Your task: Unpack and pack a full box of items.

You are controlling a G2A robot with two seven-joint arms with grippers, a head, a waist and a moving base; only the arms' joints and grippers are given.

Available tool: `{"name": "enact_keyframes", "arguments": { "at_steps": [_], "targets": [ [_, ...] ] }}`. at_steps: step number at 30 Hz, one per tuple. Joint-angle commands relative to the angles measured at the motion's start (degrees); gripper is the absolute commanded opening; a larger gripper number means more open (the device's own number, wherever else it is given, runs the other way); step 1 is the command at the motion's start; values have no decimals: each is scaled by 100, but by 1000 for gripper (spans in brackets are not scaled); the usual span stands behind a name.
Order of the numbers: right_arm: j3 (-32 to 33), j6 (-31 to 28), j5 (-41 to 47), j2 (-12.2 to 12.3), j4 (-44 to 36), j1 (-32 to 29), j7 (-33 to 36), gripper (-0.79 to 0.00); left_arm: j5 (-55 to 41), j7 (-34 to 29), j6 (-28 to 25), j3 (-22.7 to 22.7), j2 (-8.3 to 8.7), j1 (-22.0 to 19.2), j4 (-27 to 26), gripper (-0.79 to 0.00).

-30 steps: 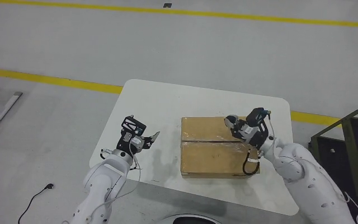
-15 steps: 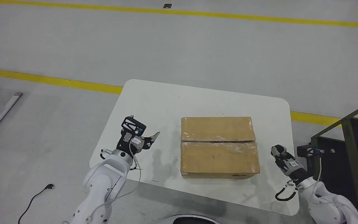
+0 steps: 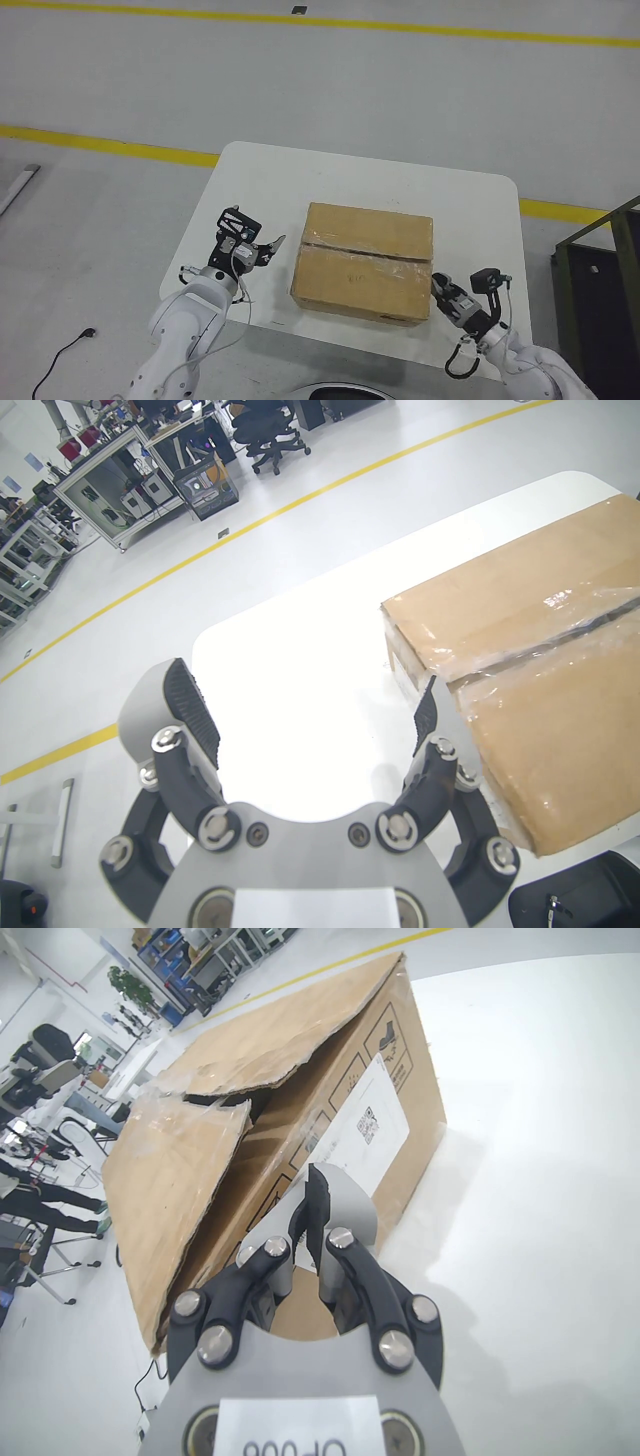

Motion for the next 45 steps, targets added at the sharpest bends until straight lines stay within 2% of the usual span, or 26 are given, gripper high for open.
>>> {"name": "enact_keyframes", "arguments": {
  "at_steps": [1, 4, 7, 10, 13, 45],
  "targets": [
    [-119, -21, -141, -15, -18, 77, 99, -785, 0, 0, 0, 0, 0, 0, 0, 0],
    [-63, 158, -222, -37, -14, 139, -88, -785, 0, 0, 0, 0, 0, 0, 0, 0],
    [326, 600, -328, -31, -177, -18, -481, -785, 0, 0, 0, 0, 0, 0, 0, 0],
    [870, 1406, -654, -30, -699, -407, -1019, -785, 0, 0, 0, 0, 0, 0, 0, 0],
    [1038, 1878, -1020, -40, -1339, -779, -995, -785, 0, 0, 0, 0, 0, 0, 0, 0],
    [1038, 1877, -1019, -40, -1339, -779, -994, -785, 0, 0, 0, 0, 0, 0, 0, -1]
  ]
}}
